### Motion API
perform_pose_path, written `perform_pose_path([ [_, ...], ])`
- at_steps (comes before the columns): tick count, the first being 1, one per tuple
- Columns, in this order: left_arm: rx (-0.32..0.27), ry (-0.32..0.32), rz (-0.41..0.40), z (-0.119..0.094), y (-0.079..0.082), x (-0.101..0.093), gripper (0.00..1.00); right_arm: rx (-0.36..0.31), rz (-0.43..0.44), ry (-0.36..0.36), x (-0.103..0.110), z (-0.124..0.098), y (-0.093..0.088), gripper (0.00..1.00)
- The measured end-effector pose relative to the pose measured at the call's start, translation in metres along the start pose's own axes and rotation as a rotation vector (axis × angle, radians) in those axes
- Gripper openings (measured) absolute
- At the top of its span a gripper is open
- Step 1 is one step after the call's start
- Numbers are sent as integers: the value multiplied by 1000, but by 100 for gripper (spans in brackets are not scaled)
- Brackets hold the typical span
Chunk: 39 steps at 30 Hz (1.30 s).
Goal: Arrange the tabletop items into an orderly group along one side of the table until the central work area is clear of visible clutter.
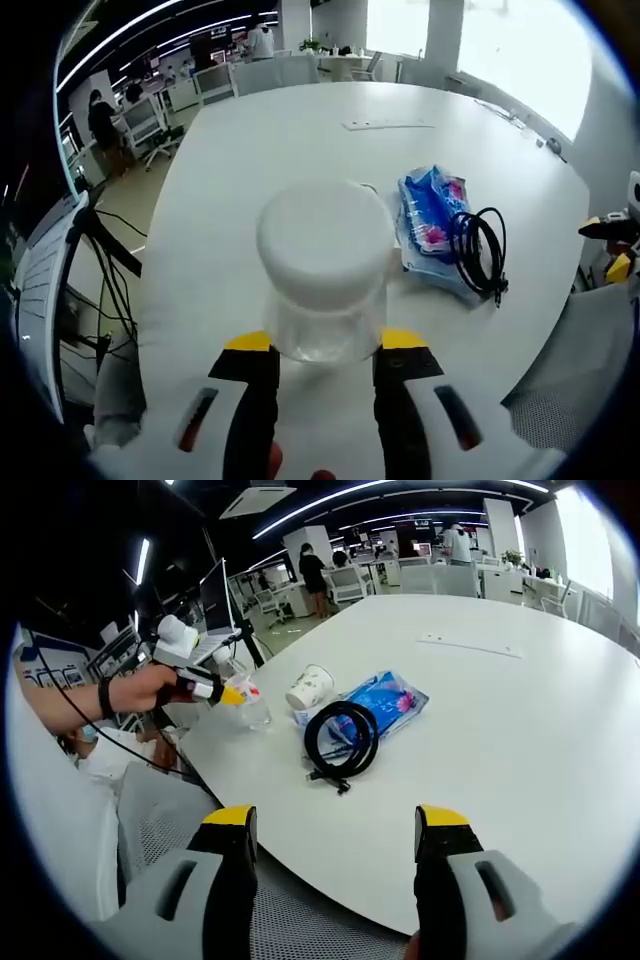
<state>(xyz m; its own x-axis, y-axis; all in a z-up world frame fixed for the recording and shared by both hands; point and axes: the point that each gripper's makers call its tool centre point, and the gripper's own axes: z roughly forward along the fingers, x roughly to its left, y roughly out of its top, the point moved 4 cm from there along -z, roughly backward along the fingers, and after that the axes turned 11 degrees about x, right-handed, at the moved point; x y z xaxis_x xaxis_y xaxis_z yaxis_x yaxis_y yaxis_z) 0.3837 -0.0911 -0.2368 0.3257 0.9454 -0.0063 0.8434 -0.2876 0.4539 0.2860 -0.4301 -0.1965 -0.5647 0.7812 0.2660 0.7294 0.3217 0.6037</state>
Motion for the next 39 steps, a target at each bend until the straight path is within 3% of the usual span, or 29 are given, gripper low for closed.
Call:
perform_pose_path([
  [8,-12,23,-16,1,0,0,36,-7,1,8,-3,1,2,63],
  [22,6,2,10,1,4,3,36,-3,-2,17,-5,3,2,64],
  [34,-43,-37,53,-2,11,9,44,2,0,15,-6,4,1,64],
  [39,-98,-90,78,-4,17,9,46,8,6,14,-5,4,-2,64],
])
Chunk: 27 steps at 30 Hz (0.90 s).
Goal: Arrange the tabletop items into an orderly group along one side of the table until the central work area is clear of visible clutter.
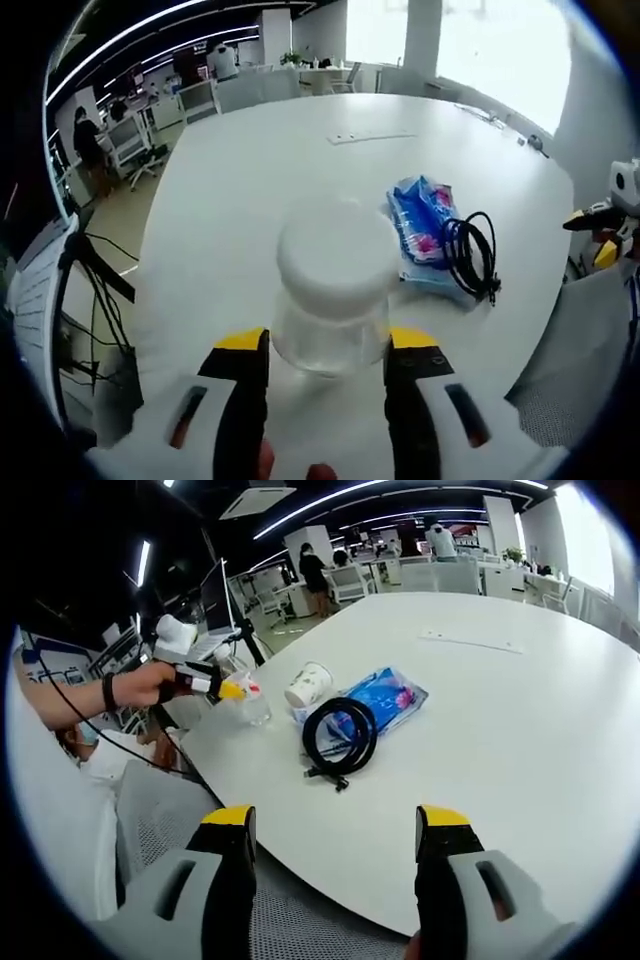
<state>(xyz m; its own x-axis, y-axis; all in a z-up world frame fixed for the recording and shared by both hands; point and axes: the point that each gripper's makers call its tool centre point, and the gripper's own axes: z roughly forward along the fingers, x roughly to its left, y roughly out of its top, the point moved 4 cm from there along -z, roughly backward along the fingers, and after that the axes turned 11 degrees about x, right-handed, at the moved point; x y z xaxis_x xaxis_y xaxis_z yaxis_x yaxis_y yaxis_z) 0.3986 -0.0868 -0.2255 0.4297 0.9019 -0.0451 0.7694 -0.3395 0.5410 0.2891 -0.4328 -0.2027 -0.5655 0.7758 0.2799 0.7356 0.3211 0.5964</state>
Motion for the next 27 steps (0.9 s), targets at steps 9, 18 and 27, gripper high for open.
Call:
perform_pose_path([
  [9,-9,-15,79,1,5,-2,41,5,-1,2,1,1,0,64],
  [18,-29,49,-11,1,8,0,40,13,-5,1,0,1,0,64],
  [27,-40,134,-133,3,16,9,40,17,-4,-8,-3,-3,1,64],
])
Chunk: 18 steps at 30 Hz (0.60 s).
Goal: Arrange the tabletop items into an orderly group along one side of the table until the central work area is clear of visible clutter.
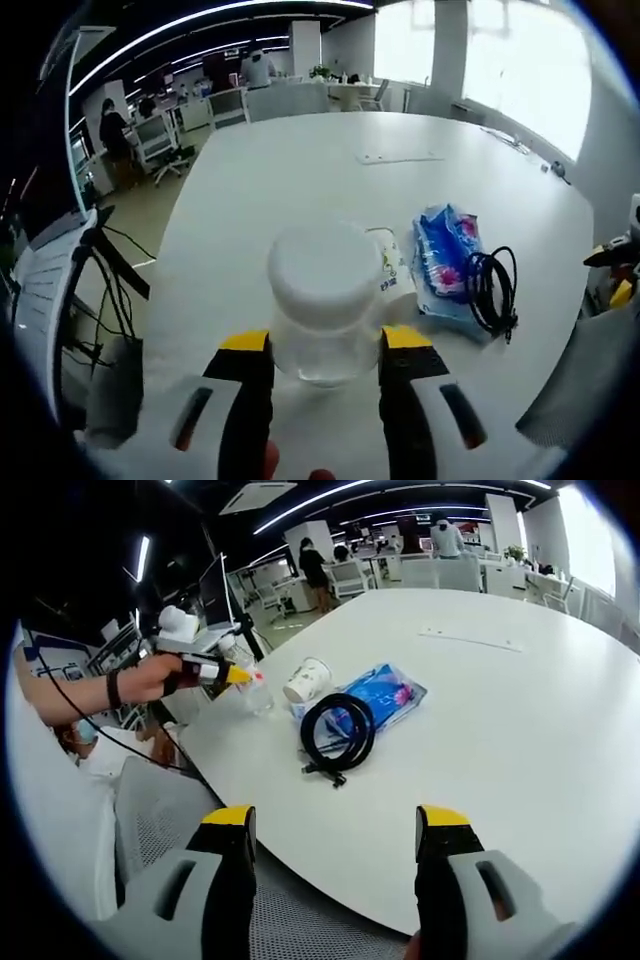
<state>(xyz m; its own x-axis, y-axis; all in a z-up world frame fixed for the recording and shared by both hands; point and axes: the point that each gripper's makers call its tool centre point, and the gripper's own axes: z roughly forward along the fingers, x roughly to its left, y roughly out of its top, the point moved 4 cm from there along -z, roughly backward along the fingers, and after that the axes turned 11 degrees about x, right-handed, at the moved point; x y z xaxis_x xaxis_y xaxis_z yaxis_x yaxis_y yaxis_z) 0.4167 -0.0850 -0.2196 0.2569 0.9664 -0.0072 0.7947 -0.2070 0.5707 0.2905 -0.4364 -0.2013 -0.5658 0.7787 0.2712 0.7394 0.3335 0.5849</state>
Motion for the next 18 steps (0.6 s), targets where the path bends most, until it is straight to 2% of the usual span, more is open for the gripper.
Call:
perform_pose_path([
  [7,-5,49,-62,7,13,4,40,13,2,-4,-3,-2,-2,64],
  [18,-25,84,-119,22,35,12,40,32,14,-11,-10,-4,-5,63],
])
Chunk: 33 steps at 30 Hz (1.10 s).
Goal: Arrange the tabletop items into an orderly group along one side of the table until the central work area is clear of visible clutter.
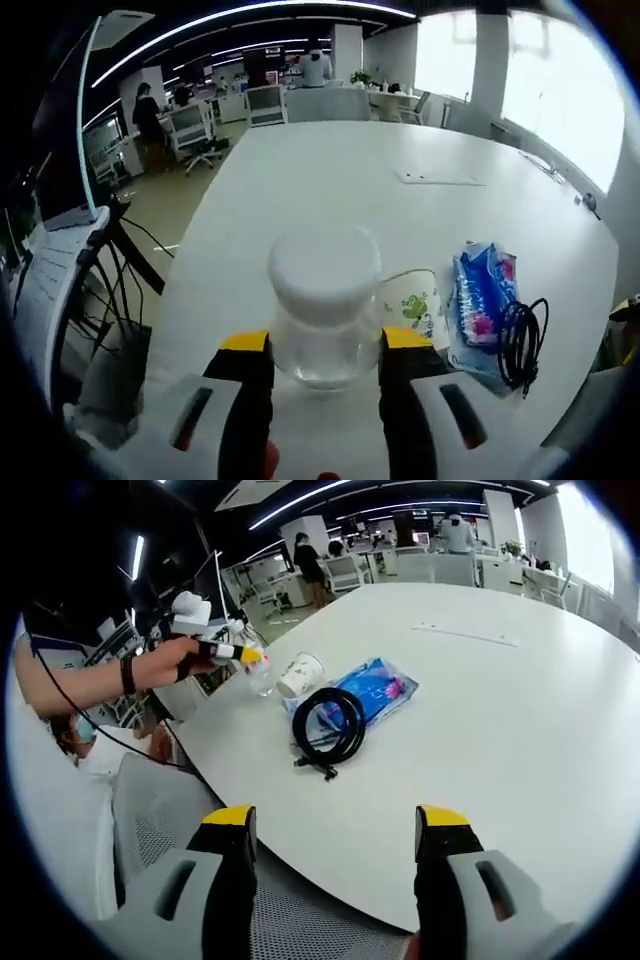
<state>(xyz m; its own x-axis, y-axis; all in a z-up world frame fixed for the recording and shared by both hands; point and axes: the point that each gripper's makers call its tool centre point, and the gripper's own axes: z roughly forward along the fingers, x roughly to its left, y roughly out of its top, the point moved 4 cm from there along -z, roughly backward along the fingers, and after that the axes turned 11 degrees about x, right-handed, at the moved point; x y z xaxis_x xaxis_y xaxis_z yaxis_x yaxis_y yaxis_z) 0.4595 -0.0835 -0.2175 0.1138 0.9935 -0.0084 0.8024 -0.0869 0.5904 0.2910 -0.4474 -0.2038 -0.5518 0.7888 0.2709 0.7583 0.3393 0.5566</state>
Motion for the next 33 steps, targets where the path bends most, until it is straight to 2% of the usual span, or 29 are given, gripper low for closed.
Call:
perform_pose_path([
  [6,-8,23,-28,9,11,3,40,8,9,0,-3,1,-3,63],
  [17,-13,51,-67,17,20,4,40,15,22,4,-6,3,-7,62],
  [33,-14,55,-94,19,20,4,41,10,20,17,-7,9,-1,62],
])
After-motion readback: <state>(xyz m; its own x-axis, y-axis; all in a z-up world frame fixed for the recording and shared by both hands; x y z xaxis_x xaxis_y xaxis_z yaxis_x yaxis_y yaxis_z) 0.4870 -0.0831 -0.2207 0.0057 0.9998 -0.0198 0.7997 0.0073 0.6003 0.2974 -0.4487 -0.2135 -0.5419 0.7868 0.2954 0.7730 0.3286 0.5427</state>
